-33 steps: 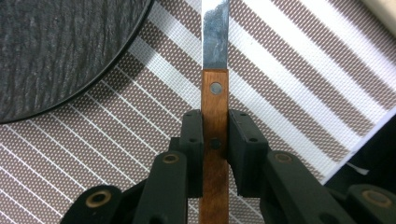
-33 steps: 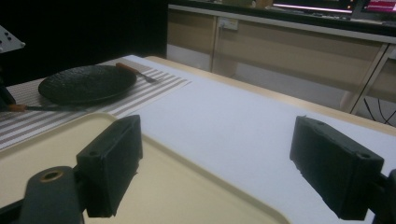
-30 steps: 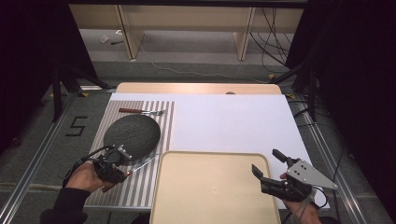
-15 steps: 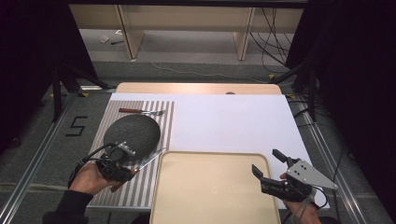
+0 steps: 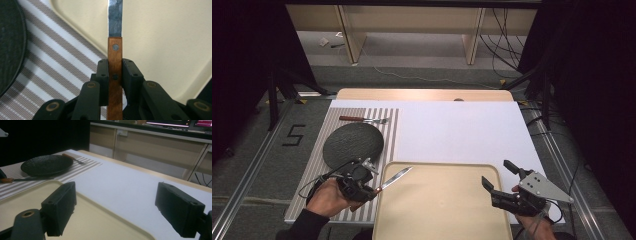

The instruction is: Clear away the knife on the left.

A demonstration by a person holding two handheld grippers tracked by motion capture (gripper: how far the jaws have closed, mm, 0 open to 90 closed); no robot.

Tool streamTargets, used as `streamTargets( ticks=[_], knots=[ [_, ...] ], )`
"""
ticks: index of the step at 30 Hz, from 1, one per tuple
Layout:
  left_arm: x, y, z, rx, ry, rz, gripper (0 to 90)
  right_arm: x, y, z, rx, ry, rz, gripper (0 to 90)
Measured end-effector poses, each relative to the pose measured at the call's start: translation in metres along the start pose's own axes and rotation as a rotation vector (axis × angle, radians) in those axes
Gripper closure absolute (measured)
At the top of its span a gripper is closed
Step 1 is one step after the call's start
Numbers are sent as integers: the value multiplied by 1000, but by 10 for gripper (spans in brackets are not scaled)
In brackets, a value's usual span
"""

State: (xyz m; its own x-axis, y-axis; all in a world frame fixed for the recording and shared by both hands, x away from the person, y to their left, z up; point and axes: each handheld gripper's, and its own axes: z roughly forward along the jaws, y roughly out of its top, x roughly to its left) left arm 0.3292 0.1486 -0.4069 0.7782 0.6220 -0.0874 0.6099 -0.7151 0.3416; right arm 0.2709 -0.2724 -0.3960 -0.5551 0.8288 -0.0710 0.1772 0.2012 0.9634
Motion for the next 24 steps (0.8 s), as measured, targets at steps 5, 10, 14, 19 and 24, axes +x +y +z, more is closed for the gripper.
streamTargets(
  ticks=[5,10,14,19,24],
  knots=[
    [-12,4,9,18,-17,32,761,0,0,0,0,0,0,181],
    [-22,9,16,25,-34,50,761,0,0,0,2,1,-1,181],
    [-27,13,19,27,-44,62,761,0,0,0,0,1,0,181],
    [-33,18,26,28,-54,71,761,0,0,0,0,1,-1,181],
    [-39,23,33,26,-80,79,761,0,0,0,2,0,-1,181]
  ],
)
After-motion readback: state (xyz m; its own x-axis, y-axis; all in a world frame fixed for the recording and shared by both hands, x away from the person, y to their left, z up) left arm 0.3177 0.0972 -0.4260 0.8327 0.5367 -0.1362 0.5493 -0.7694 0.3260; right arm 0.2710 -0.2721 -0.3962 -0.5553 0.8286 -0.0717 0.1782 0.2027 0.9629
